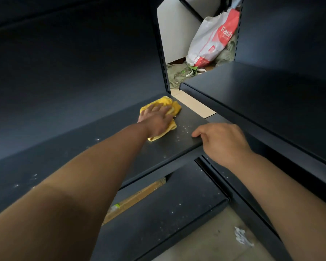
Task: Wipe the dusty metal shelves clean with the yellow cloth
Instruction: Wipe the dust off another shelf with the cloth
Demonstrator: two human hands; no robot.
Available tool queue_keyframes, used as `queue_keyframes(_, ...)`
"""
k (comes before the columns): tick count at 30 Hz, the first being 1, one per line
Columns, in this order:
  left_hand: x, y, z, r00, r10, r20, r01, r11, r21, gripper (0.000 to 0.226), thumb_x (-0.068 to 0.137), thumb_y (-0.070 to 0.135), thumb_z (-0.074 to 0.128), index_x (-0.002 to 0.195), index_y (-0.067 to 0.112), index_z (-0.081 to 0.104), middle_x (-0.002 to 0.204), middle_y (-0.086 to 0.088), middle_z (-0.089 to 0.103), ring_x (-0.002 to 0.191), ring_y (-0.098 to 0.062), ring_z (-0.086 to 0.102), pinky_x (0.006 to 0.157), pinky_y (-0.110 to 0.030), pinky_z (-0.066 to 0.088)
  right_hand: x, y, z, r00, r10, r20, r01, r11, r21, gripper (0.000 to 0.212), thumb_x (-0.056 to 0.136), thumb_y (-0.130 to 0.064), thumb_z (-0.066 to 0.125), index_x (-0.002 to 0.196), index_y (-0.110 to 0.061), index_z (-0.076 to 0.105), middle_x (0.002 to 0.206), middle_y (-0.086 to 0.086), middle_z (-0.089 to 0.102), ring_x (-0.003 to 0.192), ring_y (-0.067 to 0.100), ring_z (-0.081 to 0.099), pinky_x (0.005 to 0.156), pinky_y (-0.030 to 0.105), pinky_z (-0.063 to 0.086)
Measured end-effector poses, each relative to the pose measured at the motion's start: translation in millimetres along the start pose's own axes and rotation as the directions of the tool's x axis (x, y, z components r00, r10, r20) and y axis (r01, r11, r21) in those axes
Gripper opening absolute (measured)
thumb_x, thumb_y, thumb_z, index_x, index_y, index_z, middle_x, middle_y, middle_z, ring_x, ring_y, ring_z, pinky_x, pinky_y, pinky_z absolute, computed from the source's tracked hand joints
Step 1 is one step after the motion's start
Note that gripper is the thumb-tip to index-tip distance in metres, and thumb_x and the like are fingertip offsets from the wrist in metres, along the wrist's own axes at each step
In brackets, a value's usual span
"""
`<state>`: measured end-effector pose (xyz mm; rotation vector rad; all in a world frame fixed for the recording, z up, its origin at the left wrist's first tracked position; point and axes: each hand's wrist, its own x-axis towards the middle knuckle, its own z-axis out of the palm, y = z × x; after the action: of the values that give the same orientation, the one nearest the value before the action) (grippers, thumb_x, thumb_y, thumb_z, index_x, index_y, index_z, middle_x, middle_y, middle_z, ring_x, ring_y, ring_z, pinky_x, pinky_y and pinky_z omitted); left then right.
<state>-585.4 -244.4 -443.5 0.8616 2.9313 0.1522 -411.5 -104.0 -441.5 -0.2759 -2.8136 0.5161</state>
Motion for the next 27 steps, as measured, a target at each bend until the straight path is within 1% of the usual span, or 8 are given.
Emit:
queue_keyframes(3, -14, 9, 2, 0.991, 0.133, 0.009, -0.133, 0.991, -0.013, 0.052, 0.1, 0.052, 0.024, 0.15, 0.038, 0.02, 0.162, 0.002, 0.012, 0.149, -0.022, 0.002, 0.119, -0.045, 0.003, -4, -1, -3, 0.998, 0.058, -0.015, -0.056, 0.993, 0.108, 0.031, 0.095, -0.011, 0.048, 0.106, -0.032, 0.069, 0.101, -0.007, 0.072, 0.093, 0.019, 0.065, 0.081, 0.028, 0.051)
queue_keyframes(6, -29, 21, 6, 0.971, 0.237, -0.014, -0.238, 0.971, -0.029, 0.048, 0.101, 0.048, 0.028, 0.148, 0.04, 0.027, 0.161, 0.002, 0.016, 0.148, -0.022, 0.005, 0.119, -0.046, 0.005, -9, -3, -3, 0.987, 0.08, -0.136, -0.05, 0.975, 0.215, 0.024, 0.093, -0.006, 0.052, 0.099, -0.022, 0.069, 0.1, -0.003, 0.072, 0.093, 0.019, 0.066, 0.081, 0.034, 0.055)
queue_keyframes(9, -50, 29, 11, 0.936, 0.346, -0.058, -0.35, 0.933, -0.084, 0.042, 0.101, 0.041, 0.036, 0.143, 0.04, 0.037, 0.158, 0.003, 0.024, 0.148, -0.021, 0.009, 0.119, -0.045, 0.008, -15, -8, -3, 0.968, 0.09, -0.235, -0.059, 0.989, 0.139, 0.025, 0.09, -0.003, 0.05, 0.088, -0.021, 0.066, 0.096, 0.001, 0.066, 0.086, 0.024, 0.063, 0.07, 0.035, 0.049)
queue_keyframes(12, -74, 21, 12, 0.874, 0.479, -0.084, -0.486, 0.856, -0.176, 0.037, 0.101, 0.035, 0.041, 0.137, 0.036, 0.048, 0.154, 0.004, 0.034, 0.148, -0.019, 0.013, 0.119, -0.041, 0.009, -18, -14, -2, 0.962, 0.131, -0.24, -0.113, 0.99, 0.09, 0.027, 0.088, -0.001, 0.048, 0.081, -0.024, 0.061, 0.095, 0.001, 0.06, 0.083, 0.025, 0.057, 0.062, 0.03, 0.035)
queue_keyframes(14, -91, 8, 9, 0.843, 0.532, -0.082, -0.536, 0.816, -0.218, 0.034, 0.101, 0.031, 0.043, 0.134, 0.034, 0.052, 0.153, 0.005, 0.035, 0.148, -0.017, 0.013, 0.118, -0.032, 0.007, -18, -19, -3, 0.96, 0.154, -0.233, -0.141, 0.987, 0.072, 0.028, 0.088, -0.001, 0.047, 0.079, -0.025, 0.058, 0.096, 0.0, 0.058, 0.083, 0.023, 0.054, 0.062, 0.029, 0.032)
queue_keyframes(16, -105, -8, 6, 0.832, 0.55, -0.07, -0.55, 0.8, -0.239, 0.033, 0.101, 0.028, 0.045, 0.132, 0.033, 0.054, 0.153, 0.007, 0.034, 0.147, -0.014, 0.012, 0.116, -0.027, 0.008, -17, -25, -3, 0.963, 0.158, -0.217, -0.15, 0.987, 0.052, 0.028, 0.088, -0.002, 0.046, 0.082, -0.025, 0.06, 0.099, 0.0, 0.058, 0.087, 0.022, 0.055, 0.062, 0.029, 0.032)
queue_keyframes(21, -120, -39, 2, 0.849, 0.526, -0.057, -0.522, 0.816, -0.248, 0.038, 0.098, 0.038, 0.04, 0.135, 0.038, 0.05, 0.154, 0.01, 0.031, 0.147, -0.012, 0.012, 0.118, -0.036, 0.013, -16, -32, 3, 0.981, 0.12, -0.15, -0.122, 0.993, -0.004, 0.03, 0.09, -0.005, 0.048, 0.101, -0.027, 0.065, 0.11, -0.001, 0.06, 0.097, 0.023, 0.058, 0.066, 0.029, 0.041)
queue_keyframes(27, -65, -16, 2, 0.919, 0.393, -0.033, -0.394, 0.915, -0.091, 0.041, 0.102, 0.034, 0.037, 0.143, 0.038, 0.039, 0.157, 0.002, 0.027, 0.147, -0.019, 0.014, 0.119, -0.043, 0.012, -9, -23, 4, 0.984, 0.126, -0.124, -0.125, 0.992, 0.022, 0.031, 0.088, -0.001, 0.049, 0.095, -0.027, 0.064, 0.108, -0.001, 0.06, 0.096, 0.022, 0.058, 0.069, 0.031, 0.046)
